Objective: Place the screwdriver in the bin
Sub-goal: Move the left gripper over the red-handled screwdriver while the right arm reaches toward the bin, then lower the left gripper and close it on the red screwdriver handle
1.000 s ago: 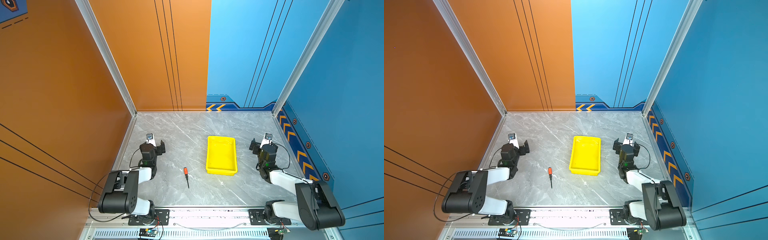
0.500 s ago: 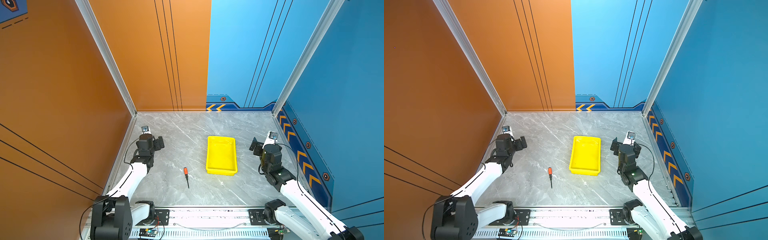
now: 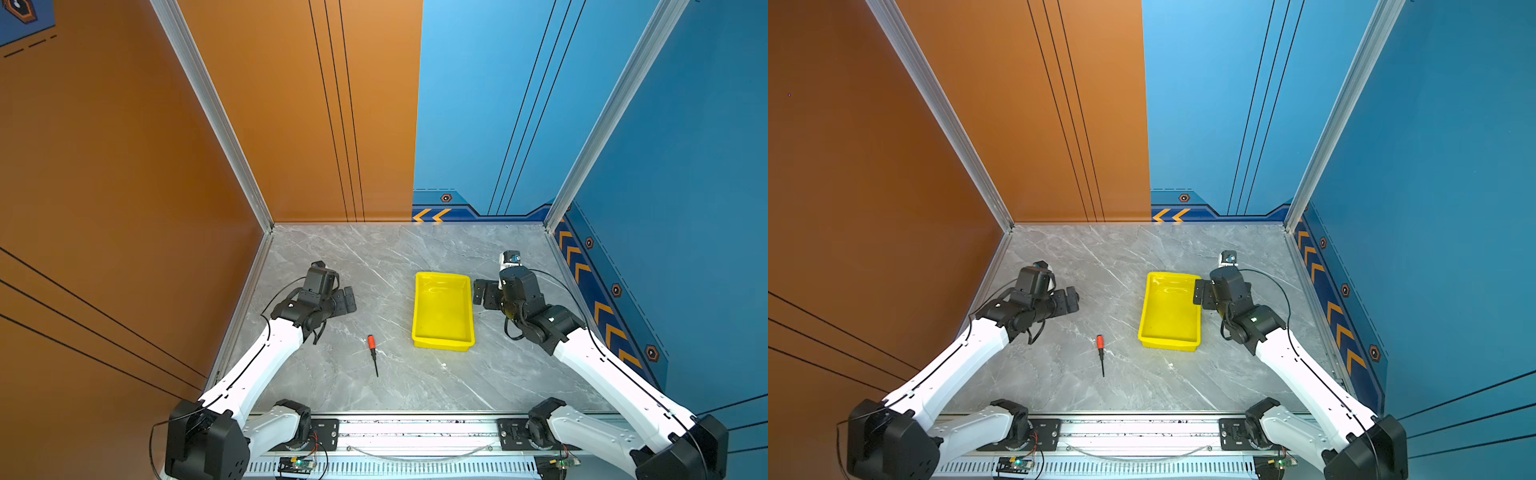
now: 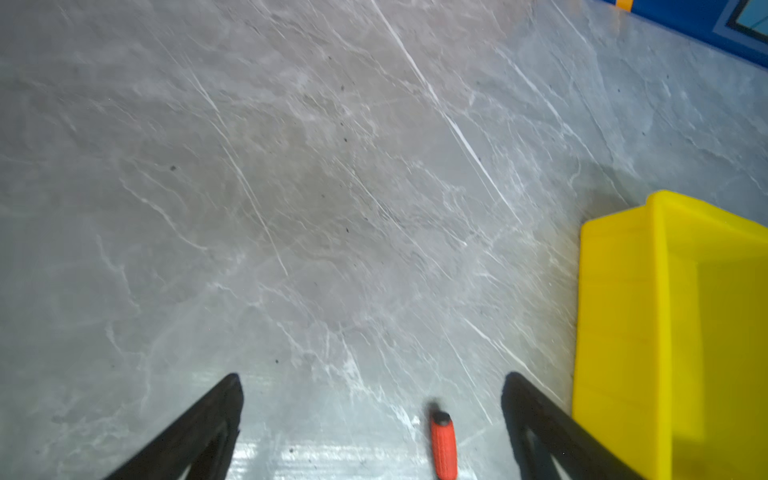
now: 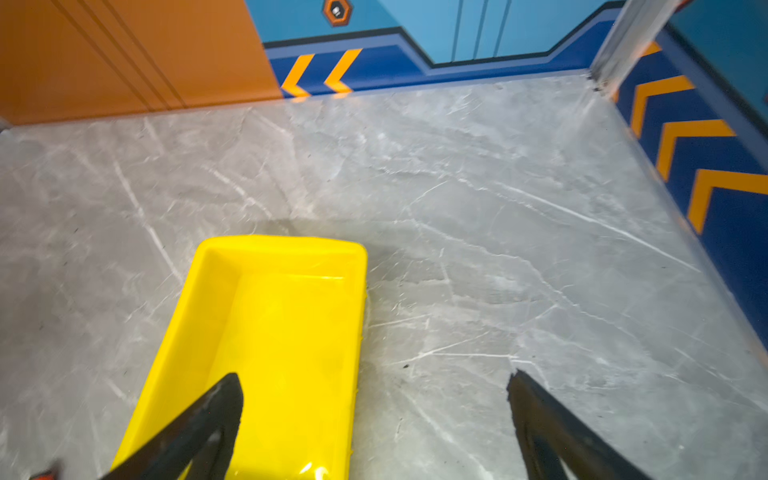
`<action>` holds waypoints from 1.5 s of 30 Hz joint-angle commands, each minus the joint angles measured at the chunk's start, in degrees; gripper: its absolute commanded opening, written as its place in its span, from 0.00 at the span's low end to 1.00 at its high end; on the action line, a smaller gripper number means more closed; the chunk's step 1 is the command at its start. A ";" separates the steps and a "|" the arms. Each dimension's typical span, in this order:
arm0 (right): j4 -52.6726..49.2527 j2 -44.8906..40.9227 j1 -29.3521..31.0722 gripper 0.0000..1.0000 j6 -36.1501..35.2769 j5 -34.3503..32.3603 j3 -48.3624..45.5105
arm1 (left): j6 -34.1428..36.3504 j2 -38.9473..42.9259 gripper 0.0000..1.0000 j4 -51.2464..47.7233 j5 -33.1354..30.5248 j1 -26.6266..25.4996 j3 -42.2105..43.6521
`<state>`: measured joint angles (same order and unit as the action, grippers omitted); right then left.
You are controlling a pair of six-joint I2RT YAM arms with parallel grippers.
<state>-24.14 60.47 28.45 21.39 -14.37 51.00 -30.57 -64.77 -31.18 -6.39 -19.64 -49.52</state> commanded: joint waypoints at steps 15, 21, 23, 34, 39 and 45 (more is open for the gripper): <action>-5.17 -5.48 8.18 1.00 -5.88 14.23 -0.05 | -16.71 2.98 0.98 -10.57 -4.80 -12.70 2.28; -4.06 -7.32 13.30 1.00 -5.92 14.49 -2.15 | -17.69 -1.66 0.99 -10.70 -3.23 -14.75 2.60; -2.59 -8.52 14.72 1.00 -5.84 15.56 -3.57 | -17.80 -3.08 0.98 -10.66 -3.89 -15.83 2.87; 2.73 -14.61 22.13 1.00 -8.57 14.64 -7.45 | -19.05 -10.28 0.82 -2.47 -2.26 -17.79 5.59; 2.82 -15.02 23.13 1.00 -9.35 13.44 -7.91 | -18.95 -14.89 0.80 0.75 -1.00 -18.73 4.86; 3.68 -14.60 23.85 1.00 -8.71 12.53 -8.08 | -18.54 -20.29 0.69 1.62 -0.49 -19.36 2.78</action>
<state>-21.85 45.95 51.83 13.30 -0.23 43.46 -49.17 -83.64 -30.57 -8.21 -38.46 -45.12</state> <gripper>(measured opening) 0.999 0.706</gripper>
